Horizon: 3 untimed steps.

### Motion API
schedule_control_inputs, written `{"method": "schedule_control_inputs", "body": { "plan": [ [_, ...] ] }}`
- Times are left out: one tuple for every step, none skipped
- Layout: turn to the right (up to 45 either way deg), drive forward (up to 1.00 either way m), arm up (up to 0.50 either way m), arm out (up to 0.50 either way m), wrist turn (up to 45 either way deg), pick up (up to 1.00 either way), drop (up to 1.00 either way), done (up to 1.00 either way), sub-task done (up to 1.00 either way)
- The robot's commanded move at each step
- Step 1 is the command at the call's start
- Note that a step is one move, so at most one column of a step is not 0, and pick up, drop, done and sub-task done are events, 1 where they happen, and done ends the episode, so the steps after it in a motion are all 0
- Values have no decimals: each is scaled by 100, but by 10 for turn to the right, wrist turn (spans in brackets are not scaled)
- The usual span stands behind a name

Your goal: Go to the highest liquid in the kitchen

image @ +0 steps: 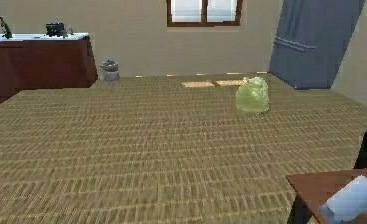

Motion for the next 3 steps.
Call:
{"method": "schedule_control_inputs", "body": {
  "plan": [
    [-30, 0, 0, 0, 0, 0, 0, 0, 0],
    [0, 95, 0, 0, 0, 0, 0, 0, 0],
    [450, 0, 0, 0, 0, 0, 0, 0, 0]
  ]
}}
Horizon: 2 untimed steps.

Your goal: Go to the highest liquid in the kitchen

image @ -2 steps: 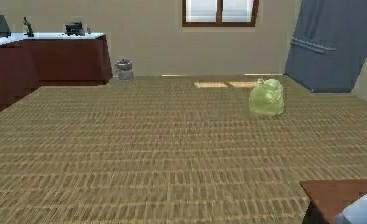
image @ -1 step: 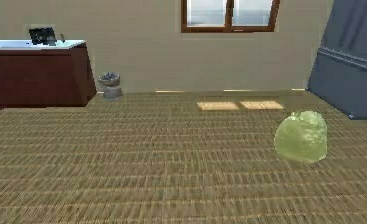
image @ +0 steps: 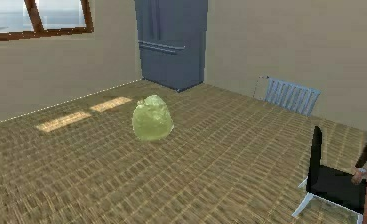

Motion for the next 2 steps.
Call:
{"method": "schedule_control_inputs", "body": {
  "plan": [
    [30, 0, 0, 0, 0, 0, 0, 0, 0],
    [0, 55, 0, 0, 0, 0, 0, 0, 0]
  ]
}}
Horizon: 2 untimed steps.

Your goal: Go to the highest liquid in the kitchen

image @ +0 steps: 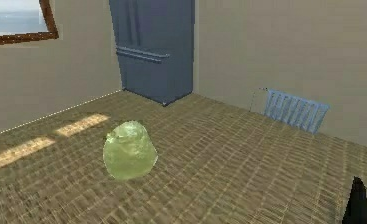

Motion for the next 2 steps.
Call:
{"method": "schedule_control_inputs", "body": {
  "plan": [
    [360, 0, 0, 0, 0, 0, 0, 0, 0],
    [0, 25, 0, 0, 0, 0, 0, 0, 0]
  ]
}}
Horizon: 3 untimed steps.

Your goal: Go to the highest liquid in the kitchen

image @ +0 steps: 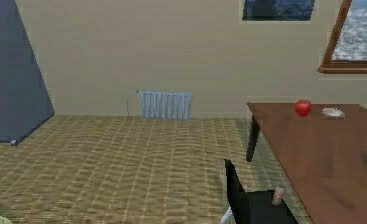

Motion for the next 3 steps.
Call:
{"method": "schedule_control_inputs", "body": {
  "plan": [
    [-450, 0, 0, 0, 0, 0, 0, 0, 0],
    [-450, 0, 0, 0, 0, 0, 0, 0, 0],
    [-300, 0, 0, 0, 0, 0, 0, 0, 0]
  ]
}}
